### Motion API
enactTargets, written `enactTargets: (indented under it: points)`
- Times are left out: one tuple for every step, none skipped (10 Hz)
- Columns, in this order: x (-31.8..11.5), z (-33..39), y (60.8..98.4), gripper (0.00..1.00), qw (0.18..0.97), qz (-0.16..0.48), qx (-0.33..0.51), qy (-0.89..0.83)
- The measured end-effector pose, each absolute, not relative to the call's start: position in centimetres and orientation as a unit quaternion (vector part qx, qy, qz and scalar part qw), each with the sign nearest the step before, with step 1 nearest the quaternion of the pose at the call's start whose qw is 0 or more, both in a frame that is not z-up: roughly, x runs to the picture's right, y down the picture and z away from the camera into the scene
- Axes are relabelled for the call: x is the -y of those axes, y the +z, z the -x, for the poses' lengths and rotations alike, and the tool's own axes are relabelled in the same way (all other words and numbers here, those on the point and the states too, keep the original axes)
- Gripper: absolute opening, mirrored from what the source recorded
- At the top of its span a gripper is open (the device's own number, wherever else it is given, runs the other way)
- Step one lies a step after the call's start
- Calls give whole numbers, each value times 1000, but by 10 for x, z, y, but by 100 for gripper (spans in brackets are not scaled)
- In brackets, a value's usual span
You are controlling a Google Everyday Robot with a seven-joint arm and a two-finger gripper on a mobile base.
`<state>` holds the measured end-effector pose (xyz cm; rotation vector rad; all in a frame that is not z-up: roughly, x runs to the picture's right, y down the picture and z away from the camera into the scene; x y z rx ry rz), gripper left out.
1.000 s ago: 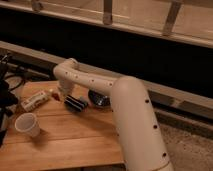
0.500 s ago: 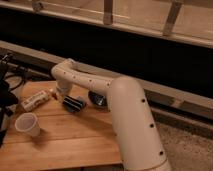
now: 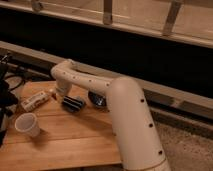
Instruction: Place the eraser on the white sponge
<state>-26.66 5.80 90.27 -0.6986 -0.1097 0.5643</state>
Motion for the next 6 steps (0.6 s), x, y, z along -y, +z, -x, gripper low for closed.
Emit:
enactTargets:
  points:
    - [-59,267,903,43,900,338,53,272]
    - [-59,268,903,43,900,338,54,270]
    - [-60,269,904,43,900,338,55,270]
    - [-60,269,904,43,900,339,55,270]
    - [-60,269,903,43,900,339,55,269]
    - [-60,269,903,43,900,339,55,269]
